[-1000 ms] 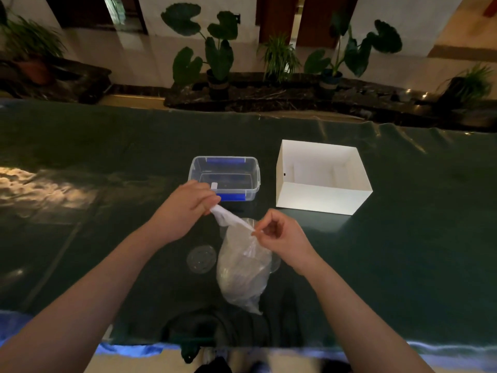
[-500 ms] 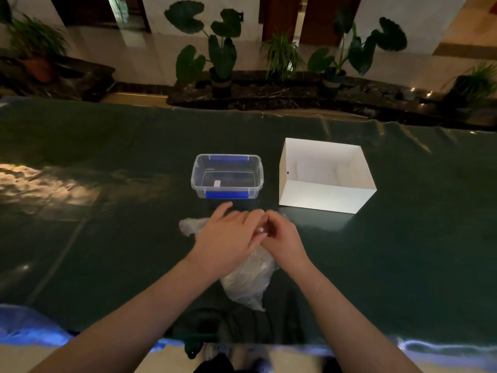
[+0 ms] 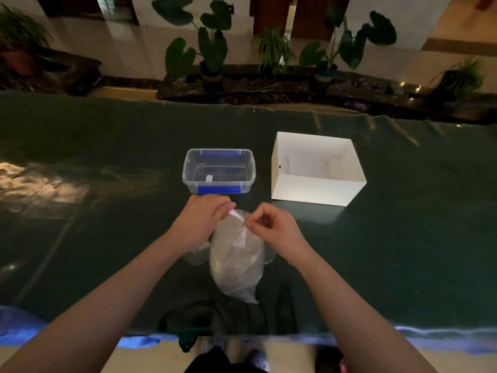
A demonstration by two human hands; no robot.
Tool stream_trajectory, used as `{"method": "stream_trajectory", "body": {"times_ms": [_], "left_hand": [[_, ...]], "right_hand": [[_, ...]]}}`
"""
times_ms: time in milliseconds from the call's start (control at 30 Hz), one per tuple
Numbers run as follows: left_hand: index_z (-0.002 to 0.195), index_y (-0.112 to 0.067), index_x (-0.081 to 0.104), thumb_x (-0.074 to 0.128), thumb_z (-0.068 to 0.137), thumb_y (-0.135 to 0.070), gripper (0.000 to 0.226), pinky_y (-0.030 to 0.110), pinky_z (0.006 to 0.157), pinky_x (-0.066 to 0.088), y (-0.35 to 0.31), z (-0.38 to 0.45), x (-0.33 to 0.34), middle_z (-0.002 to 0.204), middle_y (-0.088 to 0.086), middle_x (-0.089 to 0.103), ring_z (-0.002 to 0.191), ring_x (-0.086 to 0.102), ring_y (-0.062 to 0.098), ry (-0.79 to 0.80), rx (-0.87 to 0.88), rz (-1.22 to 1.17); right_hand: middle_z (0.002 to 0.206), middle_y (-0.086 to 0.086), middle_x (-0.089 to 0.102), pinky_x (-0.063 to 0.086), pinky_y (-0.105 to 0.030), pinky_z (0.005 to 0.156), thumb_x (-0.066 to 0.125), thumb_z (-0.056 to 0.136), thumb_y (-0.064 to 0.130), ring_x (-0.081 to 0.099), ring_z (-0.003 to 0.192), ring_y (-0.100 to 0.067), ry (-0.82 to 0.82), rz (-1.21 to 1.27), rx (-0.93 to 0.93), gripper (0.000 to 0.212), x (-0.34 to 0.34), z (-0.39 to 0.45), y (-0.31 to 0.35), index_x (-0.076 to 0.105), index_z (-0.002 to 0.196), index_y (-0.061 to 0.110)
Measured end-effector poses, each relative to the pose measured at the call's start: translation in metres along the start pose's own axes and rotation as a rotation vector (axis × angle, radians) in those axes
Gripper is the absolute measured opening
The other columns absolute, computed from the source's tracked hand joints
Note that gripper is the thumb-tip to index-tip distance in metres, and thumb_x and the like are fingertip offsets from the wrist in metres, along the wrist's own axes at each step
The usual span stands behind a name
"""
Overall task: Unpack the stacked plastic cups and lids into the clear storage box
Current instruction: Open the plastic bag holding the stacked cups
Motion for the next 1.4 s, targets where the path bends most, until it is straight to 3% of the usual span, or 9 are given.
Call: {"method": "stream_trajectory", "body": {"times_ms": [100, 433, 600, 733, 900, 1000, 1100, 1200, 1400], "left_hand": [[0.087, -0.022, 0.067, 0.05, 0.097, -0.033, 0.023, 0.007, 0.061, 0.036, -0.001, -0.002, -0.006, 0.079, -0.013, 0.064, 0.069, 0.055, -0.008, -0.006, -0.109, -0.169], [0.076, -0.024, 0.065, 0.051, 0.095, -0.039, 0.028, 0.025, 0.074, 0.05, -0.014, -0.024, -0.032, 0.074, -0.007, 0.063, 0.069, 0.062, 0.002, -0.156, -0.296, -0.735], [0.074, -0.03, 0.07, 0.051, 0.098, -0.027, 0.03, 0.023, 0.076, 0.048, -0.05, -0.023, -0.028, 0.071, -0.011, 0.068, 0.071, 0.064, -0.001, 0.01, -0.098, -0.641], [0.1, -0.03, 0.074, 0.057, 0.095, -0.027, 0.018, 0.021, 0.08, 0.055, -0.056, -0.019, -0.017, 0.097, -0.014, 0.074, 0.094, 0.068, 0.0, -0.023, -0.098, -0.8], [0.093, -0.019, 0.069, 0.065, 0.089, -0.022, 0.006, 0.02, 0.072, 0.054, -0.059, -0.016, -0.011, 0.091, 0.0, 0.071, 0.084, 0.068, 0.01, -0.052, -0.079, -0.636], [0.104, -0.02, 0.062, 0.059, 0.094, -0.03, 0.014, 0.019, 0.062, 0.053, -0.059, -0.019, -0.011, 0.095, 0.002, 0.07, 0.076, 0.068, 0.008, -0.141, -0.194, -0.82], [0.11, -0.023, 0.061, 0.059, 0.09, -0.042, 0.028, 0.029, 0.074, 0.059, -0.064, -0.028, -0.016, 0.106, -0.004, 0.07, 0.093, 0.07, 0.01, -0.077, 0.003, -0.869], [0.094, -0.02, 0.066, 0.07, 0.086, -0.029, 0.013, 0.03, 0.08, 0.057, -0.067, -0.028, -0.021, 0.091, -0.006, 0.071, 0.088, 0.068, 0.01, -0.175, 0.079, -0.615], [0.089, -0.007, 0.061, 0.062, 0.092, -0.012, 0.005, 0.02, 0.071, 0.057, -0.059, -0.023, -0.026, 0.088, -0.003, 0.073, 0.086, 0.071, 0.009, -0.254, -0.072, -0.857]], "right_hand": [[0.087, -0.005, 0.069, 0.057, -0.039, 0.085, 0.073, 0.085, 0.01, 0.066, 0.082, -0.024, -0.011, 0.024, -0.002, 0.013, -0.001, 0.002, 0.006, 0.064, 0.082, 0.019], [0.078, 0.008, 0.064, 0.055, -0.032, 0.077, 0.074, 0.083, 0.008, 0.059, 0.071, -0.008, -0.053, 0.037, 0.028, 0.026, -0.001, -0.006, 0.005, 0.062, 0.082, 0.031], [0.098, 0.012, 0.064, 0.058, -0.028, 0.08, 0.076, 0.083, 0.017, 0.064, 0.085, -0.006, 0.006, 0.092, -0.129, 0.034, 0.011, -0.005, 0.03, 0.058, 0.107, 0.03], [0.113, 0.019, 0.057, 0.056, -0.015, 0.08, 0.081, 0.079, 0.021, 0.062, 0.101, -0.002, -0.245, 0.101, -0.22, 0.053, 0.014, -0.008, 0.049, 0.048, 0.12, 0.032], [0.107, 0.013, 0.054, 0.051, -0.014, 0.085, 0.075, 0.081, 0.023, 0.053, 0.101, 0.005, -0.476, -0.174, -0.499, 0.018, 0.012, -0.022, 0.061, 0.061, 0.088, 0.032], [0.092, 0.018, 0.061, 0.051, -0.016, 0.075, 0.07, 0.084, 0.024, 0.06, 0.088, 0.001, -0.49, -0.06, -0.418, 0.018, 0.004, -0.026, 0.062, 0.06, 0.088, 0.038], [0.085, 0.008, 0.067, 0.054, -0.02, 0.07, 0.072, 0.085, 0.011, 0.064, 0.081, -0.004, -0.466, -0.05, -0.394, 0.017, -0.006, -0.026, 0.06, 0.066, 0.09, 0.026], [0.081, 0.012, 0.062, 0.046, -0.008, 0.065, 0.076, 0.081, 0.006, 0.059, 0.078, 0.0, -0.484, 0.005, -0.382, 0.025, -0.01, -0.023, 0.065, 0.066, 0.081, 0.029], [0.084, 0.007, 0.074, 0.058, -0.023, 0.073, 0.069, 0.084, -0.006, 0.07, 0.083, -0.012, -0.476, 0.213, -0.268, 0.037, -0.031, -0.017, 0.066, 0.074, 0.083, 0.031]]}}
Point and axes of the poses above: each hand's wrist, its own z-axis towards the middle knuckle, its own x-axis out of the palm, y = z × x, the point moved 1 cm from there along z, towards the middle knuckle
